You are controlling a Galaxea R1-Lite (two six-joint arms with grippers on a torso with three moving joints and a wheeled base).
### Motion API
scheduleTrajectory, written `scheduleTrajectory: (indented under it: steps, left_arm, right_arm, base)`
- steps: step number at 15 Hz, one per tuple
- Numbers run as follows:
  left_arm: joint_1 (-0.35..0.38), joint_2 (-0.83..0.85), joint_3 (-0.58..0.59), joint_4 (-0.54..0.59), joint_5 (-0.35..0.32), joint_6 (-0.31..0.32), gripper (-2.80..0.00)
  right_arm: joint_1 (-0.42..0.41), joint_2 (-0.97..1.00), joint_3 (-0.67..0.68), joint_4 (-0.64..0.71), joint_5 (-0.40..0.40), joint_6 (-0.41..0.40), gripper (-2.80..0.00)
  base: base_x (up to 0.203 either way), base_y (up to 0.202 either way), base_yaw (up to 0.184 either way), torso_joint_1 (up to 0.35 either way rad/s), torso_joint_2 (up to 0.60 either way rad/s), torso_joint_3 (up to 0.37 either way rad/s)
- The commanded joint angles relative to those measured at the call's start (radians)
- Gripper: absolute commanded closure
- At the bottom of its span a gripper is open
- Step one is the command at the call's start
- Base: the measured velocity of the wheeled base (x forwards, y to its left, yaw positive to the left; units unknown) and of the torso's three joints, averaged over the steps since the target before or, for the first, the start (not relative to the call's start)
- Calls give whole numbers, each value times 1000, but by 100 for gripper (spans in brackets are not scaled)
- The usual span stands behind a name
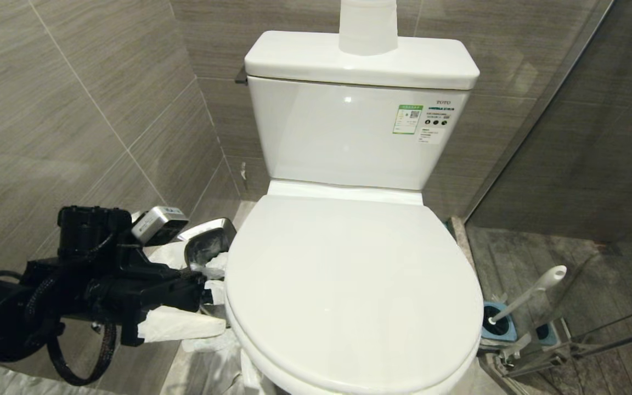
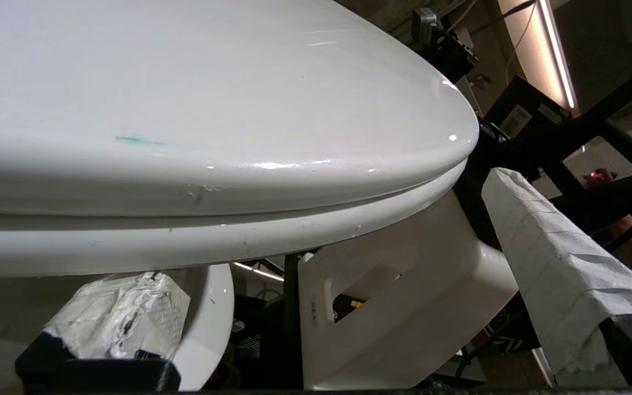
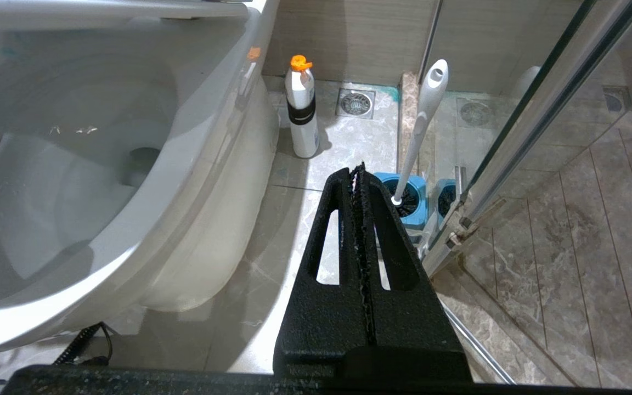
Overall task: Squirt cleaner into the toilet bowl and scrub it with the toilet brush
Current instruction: Use the left hand to lift the toilet lid slightly
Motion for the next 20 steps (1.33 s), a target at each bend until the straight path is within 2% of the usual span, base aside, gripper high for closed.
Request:
scheduleTrajectory:
  steps: [1,6,9,14,20]
  left_arm:
    - [6,-15,-19,-4,-6,-3,-280]
    - [6,-48,-69,-4,-6,-65,-280]
    - [5,-48,-119,-2,-6,-71,-280]
    - [3,-45,-220,-4,-6,-161,-280]
    - [6,-37,-293,-4,-6,-196,-280]
  right_arm:
    - [0,0,0,0,0,0,0]
    - [0,0,0,0,0,0,0]
    - [0,0,-1,0,0,0,0]
    - [0,0,-1,0,0,0,0]
    - [0,0,-1,0,0,0,0]
  base:
    - [0,0,0,0,0,0]
    - [0,0,0,0,0,0]
    - [0,0,0,0,0,0]
    - [0,0,0,0,0,0]
    - [0,0,0,0,0,0]
